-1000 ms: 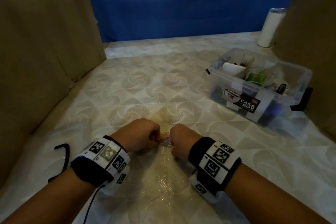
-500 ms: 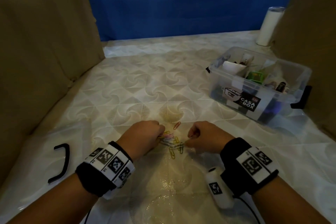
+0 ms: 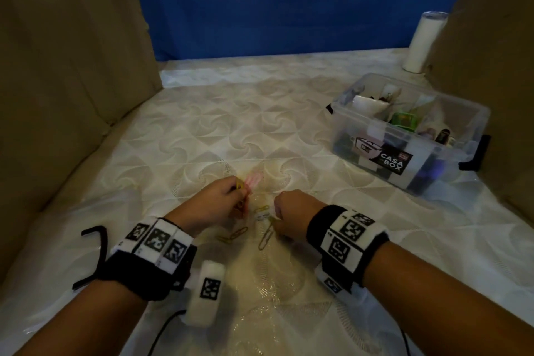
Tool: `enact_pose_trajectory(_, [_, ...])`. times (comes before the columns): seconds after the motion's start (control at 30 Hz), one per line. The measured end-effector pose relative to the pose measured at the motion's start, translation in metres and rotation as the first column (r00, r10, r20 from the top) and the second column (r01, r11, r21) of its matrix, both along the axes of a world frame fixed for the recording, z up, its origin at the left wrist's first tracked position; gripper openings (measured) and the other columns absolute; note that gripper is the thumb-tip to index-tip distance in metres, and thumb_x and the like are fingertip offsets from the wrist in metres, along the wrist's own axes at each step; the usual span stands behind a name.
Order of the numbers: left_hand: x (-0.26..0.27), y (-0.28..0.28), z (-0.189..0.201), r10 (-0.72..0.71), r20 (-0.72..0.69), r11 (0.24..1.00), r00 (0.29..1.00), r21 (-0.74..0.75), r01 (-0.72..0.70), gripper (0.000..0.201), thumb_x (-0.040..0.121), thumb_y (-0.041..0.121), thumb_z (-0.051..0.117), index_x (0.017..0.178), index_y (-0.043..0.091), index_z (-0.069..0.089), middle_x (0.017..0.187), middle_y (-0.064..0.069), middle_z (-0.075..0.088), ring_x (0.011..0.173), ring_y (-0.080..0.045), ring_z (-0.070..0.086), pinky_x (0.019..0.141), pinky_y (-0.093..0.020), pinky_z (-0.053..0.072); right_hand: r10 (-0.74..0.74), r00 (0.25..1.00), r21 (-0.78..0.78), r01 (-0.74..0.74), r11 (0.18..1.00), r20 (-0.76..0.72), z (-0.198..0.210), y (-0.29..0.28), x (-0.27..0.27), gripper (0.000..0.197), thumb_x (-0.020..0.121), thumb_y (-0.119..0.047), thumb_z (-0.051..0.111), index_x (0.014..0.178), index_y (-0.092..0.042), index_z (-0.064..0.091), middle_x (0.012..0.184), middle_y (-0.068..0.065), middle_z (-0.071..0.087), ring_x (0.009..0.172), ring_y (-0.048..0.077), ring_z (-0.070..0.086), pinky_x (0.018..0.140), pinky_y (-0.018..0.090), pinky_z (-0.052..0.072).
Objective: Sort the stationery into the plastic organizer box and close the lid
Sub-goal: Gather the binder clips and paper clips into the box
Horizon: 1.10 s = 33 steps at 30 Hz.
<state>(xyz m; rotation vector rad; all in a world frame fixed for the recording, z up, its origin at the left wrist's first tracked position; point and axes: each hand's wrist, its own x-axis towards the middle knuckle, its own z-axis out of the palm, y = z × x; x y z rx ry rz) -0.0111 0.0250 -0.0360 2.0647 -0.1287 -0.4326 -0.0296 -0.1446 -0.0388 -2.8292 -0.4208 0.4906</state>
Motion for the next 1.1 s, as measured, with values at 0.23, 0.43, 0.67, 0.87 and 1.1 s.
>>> enact_pose_trajectory(0.23, [-0.005,-0.005,-0.004,0.153,-0.433,0.775,0.888,-0.506,-0.38,0.021,0.088,0.009,0.029,0.074,0.014,0.045,0.061,-0.001,0.042,0.047,-0.013,0.042,0.042,-0.021,0.037,-0.168,0.969,0.352,0.223,0.909,-0.179,-0.003,-0.019,0.005,0.023,0.086,-0.016,0.063,0.065,-0.016,0.052,0.069,0.001,0.054,0.068,0.015,0.053,0.062,0.024,0.045])
enact_pose_trajectory(0.43, [-0.012,0.0,-0.006,0.062,-0.407,0.697,0.911,-0.636,-0.331,0.017,0.079,0.009,0.027,0.068,0.013,0.041,0.06,-0.001,0.037,0.042,-0.009,0.031,0.035,-0.018,0.026,0.068,0.784,0.776,0.621,-0.107,-0.618,0.007,-0.049,-0.021,0.022,0.077,0.005,0.061,0.095,-0.007,0.057,0.078,0.014,0.065,0.068,0.018,0.067,0.064,0.021,0.059])
enact_pose_trajectory(0.67, [-0.013,-0.007,-0.008,0.014,-0.498,0.697,0.867,-0.617,-0.365,0.032,0.088,0.038,0.043,0.066,0.015,0.044,0.058,0.003,0.04,0.038,-0.006,0.023,0.031,-0.014,0.017,0.164,0.66,0.608,0.744,-0.277,-0.733,0.001,-0.025,-0.016,0.009,0.084,-0.013,0.053,0.09,-0.007,0.055,0.072,0.005,0.05,0.057,0.012,0.052,0.049,0.018,0.049])
enact_pose_trajectory(0.87, [-0.019,0.003,-0.003,0.09,-0.283,0.899,0.955,-0.39,-0.2,0.026,0.098,0.02,0.04,0.077,0.014,0.055,0.057,0.004,0.044,0.038,-0.005,0.027,0.034,-0.014,0.018,-0.278,0.878,0.601,0.47,0.646,-0.389,0.0,-0.024,-0.006,0.031,0.085,-0.038,0.067,0.071,-0.015,0.051,0.062,0.002,0.047,0.053,0.012,0.043,0.049,0.022,0.036])
enact_pose_trajectory(1.1, [-0.02,0.025,-0.004,-0.101,0.086,0.937,0.991,0.344,0.065,0.02,0.096,0.015,0.034,0.095,0.023,0.053,0.077,-0.003,0.057,0.065,-0.018,0.051,0.06,-0.032,0.041,-0.106,0.989,0.039,0.11,0.993,-0.107,0.002,0.005,-0.001,0.031,0.094,-0.025,0.054,0.113,-0.002,0.058,0.113,0.012,0.063,0.096,0.022,0.058,0.073,0.025,0.041])
